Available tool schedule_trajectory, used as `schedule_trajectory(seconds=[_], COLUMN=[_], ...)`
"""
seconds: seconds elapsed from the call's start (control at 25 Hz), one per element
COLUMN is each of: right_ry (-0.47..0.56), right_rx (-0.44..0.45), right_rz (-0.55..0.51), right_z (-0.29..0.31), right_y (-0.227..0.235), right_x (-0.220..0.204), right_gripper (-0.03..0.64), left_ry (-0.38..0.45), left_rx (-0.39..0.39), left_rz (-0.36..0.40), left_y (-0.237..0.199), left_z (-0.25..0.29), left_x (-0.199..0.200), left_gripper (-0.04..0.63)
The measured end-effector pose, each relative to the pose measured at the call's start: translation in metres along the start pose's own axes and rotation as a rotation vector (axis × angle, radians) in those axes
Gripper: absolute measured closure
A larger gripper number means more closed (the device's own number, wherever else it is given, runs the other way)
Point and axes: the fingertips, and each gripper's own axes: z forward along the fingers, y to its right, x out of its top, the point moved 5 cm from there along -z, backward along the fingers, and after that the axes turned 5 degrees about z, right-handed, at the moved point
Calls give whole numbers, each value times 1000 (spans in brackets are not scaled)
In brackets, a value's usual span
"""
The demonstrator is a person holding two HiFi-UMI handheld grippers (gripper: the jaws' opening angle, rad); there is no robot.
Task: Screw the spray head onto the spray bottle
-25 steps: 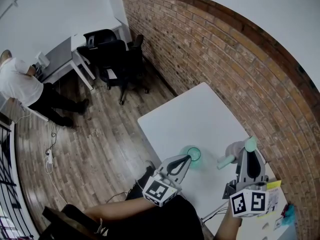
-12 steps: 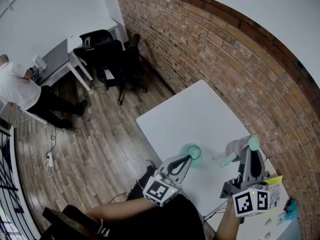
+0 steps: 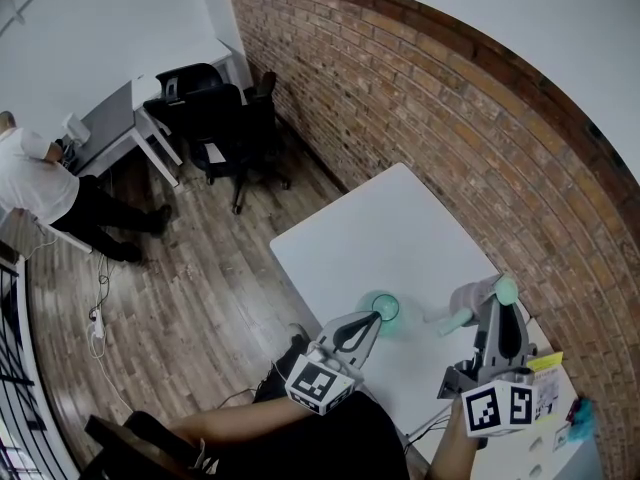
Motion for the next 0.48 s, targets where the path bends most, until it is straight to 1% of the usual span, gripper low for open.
schedule_trajectory(seconds=[0.2, 0.48], right_ry=[7, 39], right_rx=[-36, -43], right_rz=[-5, 2], right_z=[-1, -3], right_y=[6, 7], right_x=[1, 9], right_gripper=[546, 546], left_ry=[-3, -14], left_rx=[-4, -17], left_rz=[-3, -10], left_y=[0, 1], left_z=[2, 4], left_x=[-5, -7], left_gripper=[597, 597])
